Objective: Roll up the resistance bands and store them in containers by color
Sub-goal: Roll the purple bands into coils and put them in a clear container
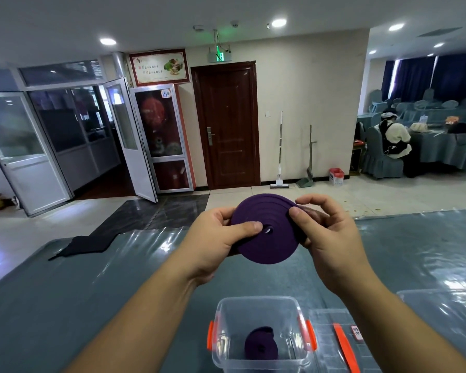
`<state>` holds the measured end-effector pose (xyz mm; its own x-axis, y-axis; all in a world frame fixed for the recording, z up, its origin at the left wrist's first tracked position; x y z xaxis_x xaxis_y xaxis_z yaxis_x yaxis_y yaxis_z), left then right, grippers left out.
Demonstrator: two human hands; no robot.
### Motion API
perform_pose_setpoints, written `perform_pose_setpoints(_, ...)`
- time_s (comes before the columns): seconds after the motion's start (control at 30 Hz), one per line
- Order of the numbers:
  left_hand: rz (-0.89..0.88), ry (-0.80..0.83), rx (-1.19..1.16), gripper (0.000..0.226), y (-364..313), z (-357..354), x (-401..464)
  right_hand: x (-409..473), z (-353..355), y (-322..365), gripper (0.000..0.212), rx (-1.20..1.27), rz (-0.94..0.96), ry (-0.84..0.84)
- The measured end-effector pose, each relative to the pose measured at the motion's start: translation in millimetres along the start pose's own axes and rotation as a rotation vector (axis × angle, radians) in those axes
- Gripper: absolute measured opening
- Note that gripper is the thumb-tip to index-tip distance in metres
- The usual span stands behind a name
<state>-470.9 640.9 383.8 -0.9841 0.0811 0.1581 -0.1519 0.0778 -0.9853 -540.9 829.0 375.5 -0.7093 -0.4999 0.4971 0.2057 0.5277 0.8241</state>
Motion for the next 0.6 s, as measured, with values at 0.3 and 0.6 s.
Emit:
perform_pose_setpoints(0.3, 0.029, -0.168, -0.217, 0.048, 45.2, -14.1, 2.2, -21.4, 17.0, -40.4, 0.042, 0.102, -0.098, -0.065)
perform_pose_setpoints(0.6, 0.174, -0.300, -0.384, 0.032, 114.5, -29.4, 6.3, -49.4, 53.0, -85.6, 0.028, 0.037, -0.276, -0.137)
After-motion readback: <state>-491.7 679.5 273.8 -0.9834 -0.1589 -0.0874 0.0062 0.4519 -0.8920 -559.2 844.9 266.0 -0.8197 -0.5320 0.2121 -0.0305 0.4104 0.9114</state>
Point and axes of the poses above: each hand's wrist, its own x-axis towards the middle knuckle, its own z-axis out of the back of the hand, y = z × x, the point moved 3 cm from there along x, towards the middle knuckle, and after that the axes turned 15 degrees about y, right-handed, at the moved point
